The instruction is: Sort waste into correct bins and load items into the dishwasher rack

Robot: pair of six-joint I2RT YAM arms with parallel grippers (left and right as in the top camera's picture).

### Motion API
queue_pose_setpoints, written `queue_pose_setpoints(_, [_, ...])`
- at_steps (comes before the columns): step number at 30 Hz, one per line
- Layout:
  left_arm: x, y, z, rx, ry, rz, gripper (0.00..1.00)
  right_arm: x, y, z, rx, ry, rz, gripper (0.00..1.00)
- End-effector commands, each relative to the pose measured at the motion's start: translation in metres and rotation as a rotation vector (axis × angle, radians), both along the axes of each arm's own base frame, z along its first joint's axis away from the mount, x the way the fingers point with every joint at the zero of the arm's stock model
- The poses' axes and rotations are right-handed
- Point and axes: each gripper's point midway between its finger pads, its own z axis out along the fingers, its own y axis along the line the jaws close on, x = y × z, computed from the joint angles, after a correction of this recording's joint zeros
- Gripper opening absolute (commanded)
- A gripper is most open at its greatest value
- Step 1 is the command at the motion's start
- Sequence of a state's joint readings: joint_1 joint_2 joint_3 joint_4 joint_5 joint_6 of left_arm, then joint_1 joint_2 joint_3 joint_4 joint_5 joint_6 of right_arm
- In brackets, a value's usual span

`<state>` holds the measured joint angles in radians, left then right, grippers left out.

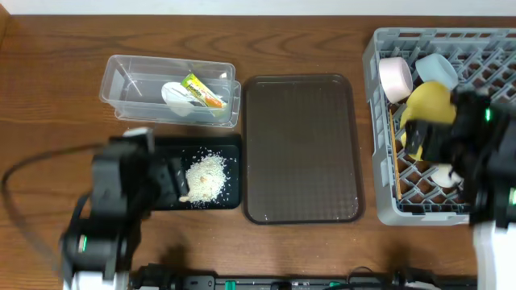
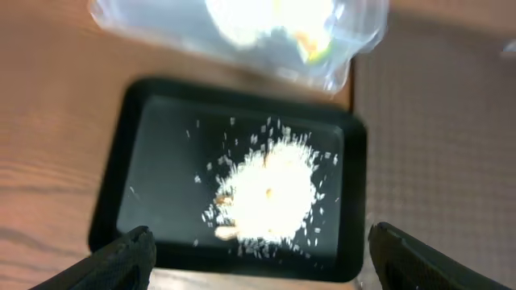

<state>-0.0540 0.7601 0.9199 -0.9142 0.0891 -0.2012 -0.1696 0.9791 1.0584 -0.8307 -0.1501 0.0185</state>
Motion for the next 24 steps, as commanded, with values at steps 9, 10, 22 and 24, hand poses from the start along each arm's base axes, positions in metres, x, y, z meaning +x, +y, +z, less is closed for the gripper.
queue_pose_setpoints(9, [-0.032, 0.011, 0.034, 0.021, -0.244, 0.04, 0.94, -0.065, -0.016, -0.005, -0.114, -0.205, -0.13, 0.99])
queue_pose_setpoints(10, [-0.033, 0.011, 0.033, 0.021, -0.241, 0.04, 0.94, -0.069, -0.015, -0.008, -0.113, -0.191, -0.129, 0.99])
queue_pose_setpoints(22, [-0.037, 0.011, 0.025, 0.024, -0.204, 0.04, 0.94, -0.111, -0.007, -0.059, -0.081, 0.075, -0.117, 0.99])
queue_pose_setpoints(24, [-0.037, 0.011, 0.025, 0.024, -0.203, 0.04, 0.94, -0.116, -0.006, -0.064, -0.078, 0.101, -0.116, 0.99])
